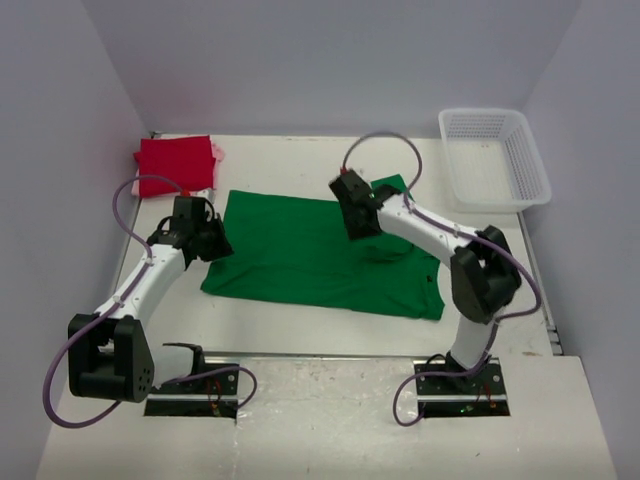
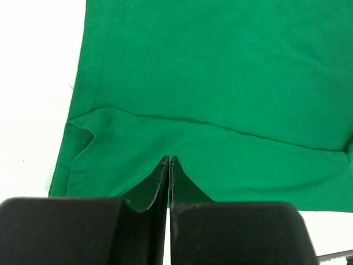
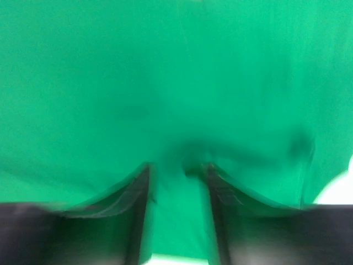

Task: Fold and stack the t-shirts
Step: Fold the flattened tshirt in 1/3 of the way

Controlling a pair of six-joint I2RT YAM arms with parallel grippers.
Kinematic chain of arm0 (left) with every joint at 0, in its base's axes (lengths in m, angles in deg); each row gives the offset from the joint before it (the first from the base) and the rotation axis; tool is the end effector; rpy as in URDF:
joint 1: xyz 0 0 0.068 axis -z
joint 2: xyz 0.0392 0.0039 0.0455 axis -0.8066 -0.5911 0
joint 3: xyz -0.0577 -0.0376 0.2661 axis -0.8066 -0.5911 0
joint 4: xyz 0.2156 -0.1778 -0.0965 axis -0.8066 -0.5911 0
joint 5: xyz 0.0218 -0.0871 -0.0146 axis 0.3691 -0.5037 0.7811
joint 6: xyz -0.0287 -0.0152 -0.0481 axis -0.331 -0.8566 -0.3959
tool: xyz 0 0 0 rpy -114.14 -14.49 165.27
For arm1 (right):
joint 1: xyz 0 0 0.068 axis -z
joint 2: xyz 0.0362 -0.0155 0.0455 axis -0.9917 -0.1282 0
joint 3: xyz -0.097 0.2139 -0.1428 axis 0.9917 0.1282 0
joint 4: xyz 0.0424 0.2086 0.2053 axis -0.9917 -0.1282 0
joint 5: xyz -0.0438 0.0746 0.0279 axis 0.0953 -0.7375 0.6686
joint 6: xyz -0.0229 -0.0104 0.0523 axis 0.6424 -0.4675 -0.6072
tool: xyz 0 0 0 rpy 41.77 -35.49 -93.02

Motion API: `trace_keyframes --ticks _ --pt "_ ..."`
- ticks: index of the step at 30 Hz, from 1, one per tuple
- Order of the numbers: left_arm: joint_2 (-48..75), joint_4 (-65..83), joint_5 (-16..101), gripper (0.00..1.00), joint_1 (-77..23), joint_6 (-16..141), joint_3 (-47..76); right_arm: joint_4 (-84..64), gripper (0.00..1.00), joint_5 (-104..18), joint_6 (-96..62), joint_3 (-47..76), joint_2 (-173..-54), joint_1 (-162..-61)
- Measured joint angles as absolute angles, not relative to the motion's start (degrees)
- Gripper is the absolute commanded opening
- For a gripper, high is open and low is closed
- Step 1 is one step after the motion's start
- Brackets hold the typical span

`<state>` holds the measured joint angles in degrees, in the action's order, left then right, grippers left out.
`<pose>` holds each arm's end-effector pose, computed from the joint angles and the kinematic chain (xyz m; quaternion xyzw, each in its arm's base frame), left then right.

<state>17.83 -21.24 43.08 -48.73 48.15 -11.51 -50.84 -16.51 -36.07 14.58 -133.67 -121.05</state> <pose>0.2817 -0.0302 0.2068 -0.1516 0.9358 -0.1437 0.2839 0.3180 0.2351 0.2016 -0.0749 0.9647 -0.0314 0.2505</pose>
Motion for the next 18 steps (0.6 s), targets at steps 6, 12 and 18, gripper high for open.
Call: trace_keyframes --ticks 6,12,18 --pt "19.86 -21.13 42.01 0.0 -48.35 48.11 -13.39 -46.56 0.92 -13.85 -27.98 -14.99 -144.01 -118.14" --pt "22.92 -21.38 41.92 0.0 -48.0 48.13 -13.74 -47.87 0.86 -11.88 -28.4 -5.2 -134.54 -117.31" --pt "21.37 -21.29 40.57 0.0 -47.92 48.02 -13.76 -48.98 0.0 -15.16 -33.75 19.72 -114.52 -117.9"
